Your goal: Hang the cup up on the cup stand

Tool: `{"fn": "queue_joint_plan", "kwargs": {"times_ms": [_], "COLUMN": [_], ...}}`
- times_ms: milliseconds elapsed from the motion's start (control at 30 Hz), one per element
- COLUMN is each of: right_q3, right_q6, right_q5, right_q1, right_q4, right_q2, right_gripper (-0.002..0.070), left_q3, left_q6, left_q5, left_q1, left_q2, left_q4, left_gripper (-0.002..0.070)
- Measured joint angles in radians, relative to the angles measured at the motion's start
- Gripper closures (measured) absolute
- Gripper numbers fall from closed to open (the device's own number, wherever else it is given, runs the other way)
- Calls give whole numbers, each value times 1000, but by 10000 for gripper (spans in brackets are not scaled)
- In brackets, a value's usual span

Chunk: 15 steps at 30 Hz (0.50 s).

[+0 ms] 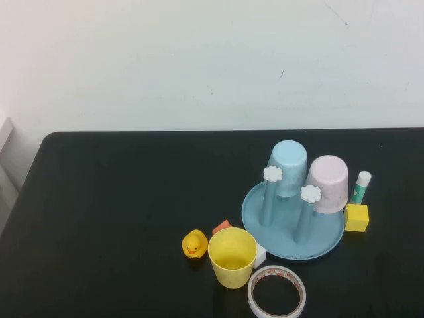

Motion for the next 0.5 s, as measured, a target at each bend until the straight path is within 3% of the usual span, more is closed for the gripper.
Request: {"fn": "queue_joint_plan", "kwargs": {"times_ms": [500], "right_q3": [0], "right_q6": [0], "right_q5": [2], "right_q1": [0], "right_q4": [-7], "right_q2": [0], "right_gripper": [678], "left_q3": [0], "left_q6": [0], "left_q5": [0], "left_q1": [0], "left_q2": [0], "left_q4": [0], "left_gripper": [677]}}
